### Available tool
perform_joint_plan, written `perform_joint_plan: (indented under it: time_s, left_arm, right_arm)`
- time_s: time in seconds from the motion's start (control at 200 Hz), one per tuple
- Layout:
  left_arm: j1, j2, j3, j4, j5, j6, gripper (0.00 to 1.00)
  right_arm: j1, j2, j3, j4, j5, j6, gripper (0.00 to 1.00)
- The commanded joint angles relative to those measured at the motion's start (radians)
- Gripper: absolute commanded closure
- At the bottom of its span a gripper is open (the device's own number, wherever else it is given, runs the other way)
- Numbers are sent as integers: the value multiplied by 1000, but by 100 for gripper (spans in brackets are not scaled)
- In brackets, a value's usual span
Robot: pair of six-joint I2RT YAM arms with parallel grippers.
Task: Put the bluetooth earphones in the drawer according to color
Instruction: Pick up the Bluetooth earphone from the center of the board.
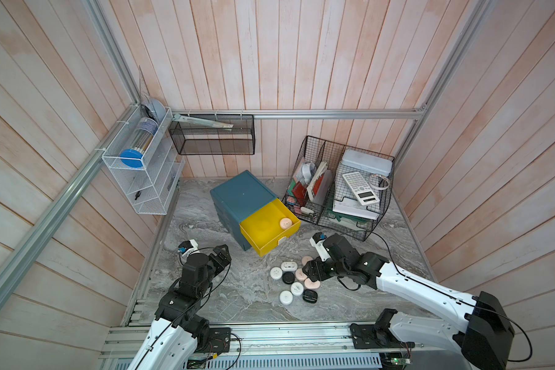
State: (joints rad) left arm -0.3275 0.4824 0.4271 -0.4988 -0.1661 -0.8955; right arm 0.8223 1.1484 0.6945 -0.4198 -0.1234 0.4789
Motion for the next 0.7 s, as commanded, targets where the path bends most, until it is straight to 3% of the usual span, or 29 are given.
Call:
perform_joint_plan:
  time_s: [0.0, 0.3, 0.695]
  left_arm:
    - [-4, -4, -19, 5, -19, -6, 3]
    - [-3, -6, -27, 6, -18, -8, 3]
    - [-3, -3, -30, 13, -18, -8, 3]
  right_arm:
    - [9, 32, -45, 33, -5, 23, 24]
    - [15, 212, -21, 2, -24, -21, 24]
    - [74, 388, 63, -135, 151, 41, 24]
